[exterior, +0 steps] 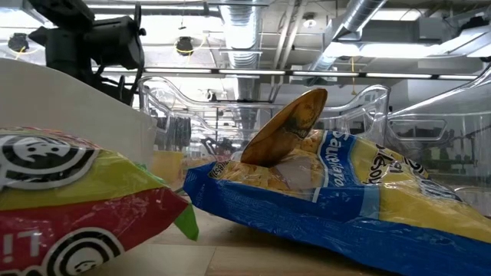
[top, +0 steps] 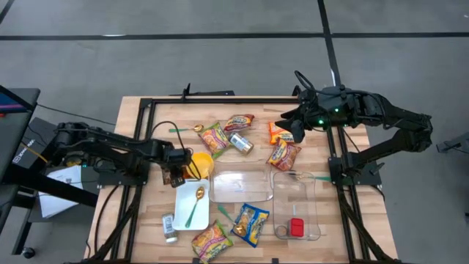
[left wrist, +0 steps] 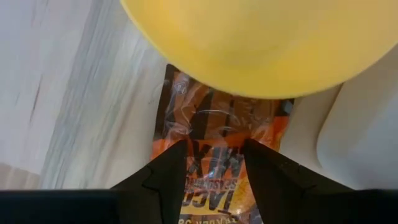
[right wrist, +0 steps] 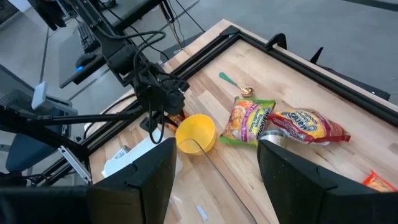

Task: Pick & Place Food Item
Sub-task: Put the orange seasoning pack into the right transparent bin

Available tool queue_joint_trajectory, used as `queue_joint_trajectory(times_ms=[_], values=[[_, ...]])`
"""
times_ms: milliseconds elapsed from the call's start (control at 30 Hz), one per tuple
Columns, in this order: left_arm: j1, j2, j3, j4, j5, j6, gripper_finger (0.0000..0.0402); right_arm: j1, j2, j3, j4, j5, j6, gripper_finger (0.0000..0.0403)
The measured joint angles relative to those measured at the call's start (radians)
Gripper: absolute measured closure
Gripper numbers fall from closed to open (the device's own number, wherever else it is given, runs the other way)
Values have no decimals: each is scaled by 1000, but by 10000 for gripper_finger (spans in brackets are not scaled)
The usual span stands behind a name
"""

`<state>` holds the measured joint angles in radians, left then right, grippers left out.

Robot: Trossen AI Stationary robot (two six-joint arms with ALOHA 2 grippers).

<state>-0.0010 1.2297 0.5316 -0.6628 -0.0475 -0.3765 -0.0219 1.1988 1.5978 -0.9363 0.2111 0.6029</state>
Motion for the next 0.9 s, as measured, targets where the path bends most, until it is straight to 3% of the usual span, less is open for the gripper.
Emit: queue_joint_trajectory(times_ms=[333, 900], values=[[0, 40, 1, 10, -4, 0, 251, 0, 0, 0, -31, 0, 0, 184], [0, -4, -3, -5, -1, -79, 377, 0, 0, 0, -28, 0, 11, 184]])
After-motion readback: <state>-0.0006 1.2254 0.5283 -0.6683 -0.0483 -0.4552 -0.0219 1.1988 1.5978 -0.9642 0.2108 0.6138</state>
